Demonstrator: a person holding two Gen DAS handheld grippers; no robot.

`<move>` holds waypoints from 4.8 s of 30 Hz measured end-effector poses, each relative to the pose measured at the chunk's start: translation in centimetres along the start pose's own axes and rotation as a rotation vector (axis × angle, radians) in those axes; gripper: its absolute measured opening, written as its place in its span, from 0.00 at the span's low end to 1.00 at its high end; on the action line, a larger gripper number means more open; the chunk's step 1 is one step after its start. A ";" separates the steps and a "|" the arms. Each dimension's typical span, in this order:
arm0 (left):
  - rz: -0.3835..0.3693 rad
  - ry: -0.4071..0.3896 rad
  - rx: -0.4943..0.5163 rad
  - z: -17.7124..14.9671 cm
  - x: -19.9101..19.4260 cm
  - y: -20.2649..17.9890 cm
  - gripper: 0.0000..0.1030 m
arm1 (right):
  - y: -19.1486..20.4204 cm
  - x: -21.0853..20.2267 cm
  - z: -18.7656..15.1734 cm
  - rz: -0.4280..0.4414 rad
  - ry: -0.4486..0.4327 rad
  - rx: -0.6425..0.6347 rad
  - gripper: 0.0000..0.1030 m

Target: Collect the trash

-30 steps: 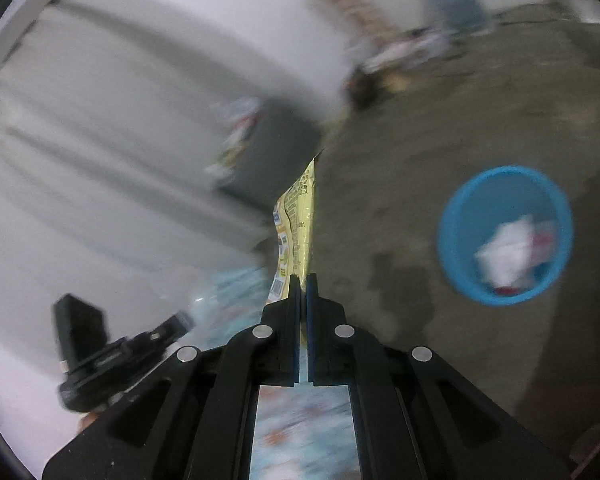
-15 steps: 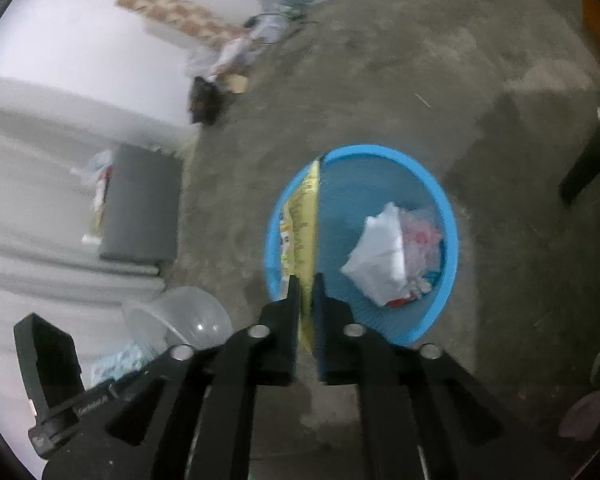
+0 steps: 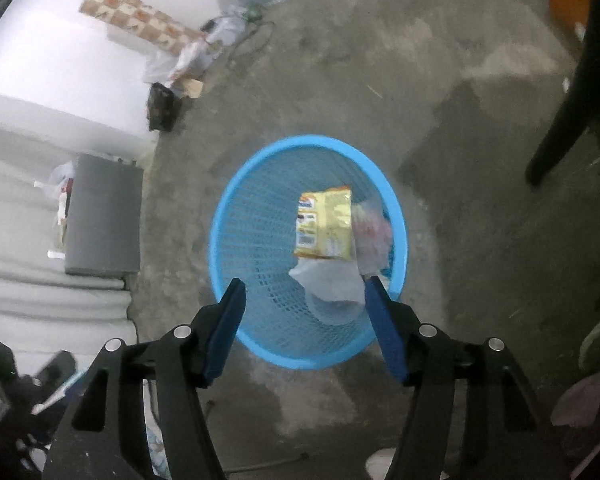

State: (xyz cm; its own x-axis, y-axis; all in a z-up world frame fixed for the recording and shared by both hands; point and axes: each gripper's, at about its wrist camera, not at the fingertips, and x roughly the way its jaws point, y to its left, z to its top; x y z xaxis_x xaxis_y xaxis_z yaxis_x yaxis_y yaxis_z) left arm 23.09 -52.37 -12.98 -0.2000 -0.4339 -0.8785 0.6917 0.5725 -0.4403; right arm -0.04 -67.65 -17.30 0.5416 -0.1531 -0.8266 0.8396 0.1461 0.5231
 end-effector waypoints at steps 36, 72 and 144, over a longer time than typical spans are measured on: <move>0.592 -0.915 -0.402 -48.5 -43.1 21.3 0.89 | 29.8 -19.0 -31.5 0.526 -0.144 -1.178 0.92; 0.437 -0.548 -0.317 -33.9 -34.3 33.5 0.89 | 36.5 -7.6 -39.2 0.571 0.768 -0.907 0.37; 0.351 -0.792 -0.540 -49.3 -35.0 25.2 0.70 | 27.6 -9.9 -41.1 0.518 0.848 -1.061 0.02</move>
State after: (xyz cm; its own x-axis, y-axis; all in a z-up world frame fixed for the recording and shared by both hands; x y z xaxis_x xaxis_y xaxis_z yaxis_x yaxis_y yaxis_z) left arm 13.35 11.53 -2.50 0.6060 -0.4048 -0.6848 0.1786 0.9081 -0.3788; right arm 16.07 -21.95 -3.22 0.2664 0.6975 -0.6652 -0.0673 0.7019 0.7091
